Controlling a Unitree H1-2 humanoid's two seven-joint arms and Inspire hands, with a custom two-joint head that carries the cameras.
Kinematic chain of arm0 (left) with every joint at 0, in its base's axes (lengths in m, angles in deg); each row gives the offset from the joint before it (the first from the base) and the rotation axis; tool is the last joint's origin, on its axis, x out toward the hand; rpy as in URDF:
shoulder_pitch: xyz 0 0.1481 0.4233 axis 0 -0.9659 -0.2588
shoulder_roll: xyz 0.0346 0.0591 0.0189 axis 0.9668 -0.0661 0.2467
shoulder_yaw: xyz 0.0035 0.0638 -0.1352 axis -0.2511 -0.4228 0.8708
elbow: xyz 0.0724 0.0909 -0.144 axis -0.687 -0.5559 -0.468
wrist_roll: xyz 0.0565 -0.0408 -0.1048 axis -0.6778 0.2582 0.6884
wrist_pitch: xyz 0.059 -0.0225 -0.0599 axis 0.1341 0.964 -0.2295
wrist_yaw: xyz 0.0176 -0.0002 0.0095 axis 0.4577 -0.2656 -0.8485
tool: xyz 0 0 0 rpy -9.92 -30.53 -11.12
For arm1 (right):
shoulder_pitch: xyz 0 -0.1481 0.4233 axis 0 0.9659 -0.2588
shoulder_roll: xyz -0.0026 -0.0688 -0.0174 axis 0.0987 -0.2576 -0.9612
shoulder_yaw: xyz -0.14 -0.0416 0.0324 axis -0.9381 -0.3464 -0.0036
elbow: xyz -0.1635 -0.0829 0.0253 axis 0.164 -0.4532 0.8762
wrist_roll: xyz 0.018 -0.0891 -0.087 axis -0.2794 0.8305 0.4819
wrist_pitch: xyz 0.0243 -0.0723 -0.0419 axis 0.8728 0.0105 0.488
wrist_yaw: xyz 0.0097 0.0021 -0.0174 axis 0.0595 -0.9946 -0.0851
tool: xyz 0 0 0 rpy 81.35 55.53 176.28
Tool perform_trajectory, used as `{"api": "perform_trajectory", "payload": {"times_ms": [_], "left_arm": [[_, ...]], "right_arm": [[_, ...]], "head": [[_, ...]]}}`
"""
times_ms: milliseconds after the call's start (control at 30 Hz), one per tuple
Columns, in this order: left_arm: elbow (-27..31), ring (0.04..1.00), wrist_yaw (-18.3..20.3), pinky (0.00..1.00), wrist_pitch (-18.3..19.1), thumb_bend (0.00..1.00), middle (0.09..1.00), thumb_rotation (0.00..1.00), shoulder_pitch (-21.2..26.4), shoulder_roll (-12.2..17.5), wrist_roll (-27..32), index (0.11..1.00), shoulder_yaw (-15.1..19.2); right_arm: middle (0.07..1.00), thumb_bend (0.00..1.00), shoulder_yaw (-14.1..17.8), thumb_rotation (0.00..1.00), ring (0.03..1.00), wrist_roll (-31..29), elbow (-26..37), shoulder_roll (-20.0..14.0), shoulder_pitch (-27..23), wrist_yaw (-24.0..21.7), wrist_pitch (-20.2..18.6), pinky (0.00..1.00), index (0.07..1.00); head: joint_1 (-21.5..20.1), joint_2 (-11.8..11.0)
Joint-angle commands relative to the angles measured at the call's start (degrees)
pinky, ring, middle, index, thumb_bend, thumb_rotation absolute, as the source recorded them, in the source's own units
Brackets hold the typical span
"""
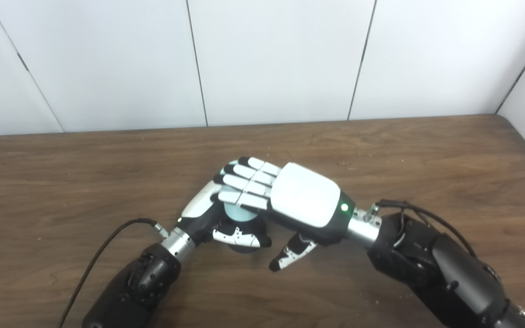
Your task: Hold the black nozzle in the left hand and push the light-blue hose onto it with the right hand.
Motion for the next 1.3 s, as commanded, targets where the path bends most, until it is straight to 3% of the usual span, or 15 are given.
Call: {"api": "perform_trajectory", "payload": {"times_ms": [0, 267, 500, 967, 1267], "left_arm": [[-8.4, 0.900, -1.6, 1.00, -1.5, 0.85, 0.792, 0.54, -15.8, -0.2, 1.5, 0.615, -2.8], [-8.5, 0.900, -1.5, 1.00, -1.5, 0.85, 0.792, 0.54, -15.7, -0.2, 1.5, 0.613, -2.8], [-8.1, 0.900, -1.1, 1.00, -1.4, 0.85, 0.792, 0.54, -15.8, 0.0, 1.8, 0.613, -2.7], [-8.2, 0.901, -0.8, 1.00, -1.3, 0.85, 0.792, 0.54, -15.8, 0.0, 2.0, 0.613, -2.6], [-8.0, 0.898, -0.7, 1.00, -1.2, 0.85, 0.792, 0.54, -15.9, -0.1, 2.2, 0.613, -2.6]], "right_arm": [[0.943, 0.75, -4.0, 0.25, 0.951, 8.8, -2.3, -3.1, 2.3, -3.0, 3.5, 0.95, 0.876], [0.945, 0.72, -4.2, 0.25, 0.956, 15.2, -3.3, -3.4, 3.2, 2.7, 3.5, 0.94, 0.880], [0.947, 0.70, -4.2, 0.23, 0.958, 17.3, -4.4, -3.4, 4.2, 5.5, 3.4, 0.95, 0.882], [0.976, 0.70, -2.8, 0.21, 0.975, 13.4, -4.4, -2.6, 5.2, 4.8, 2.7, 0.99, 0.927], [1.000, 0.72, -1.0, 0.21, 1.000, 8.9, -2.9, -1.1, 6.9, 2.4, 0.0, 1.00, 0.971]], "head": [[-0.1, 0.0], [-0.1, 0.0], [-0.1, 0.2], [-0.2, 0.1], [-0.1, 0.2]]}}
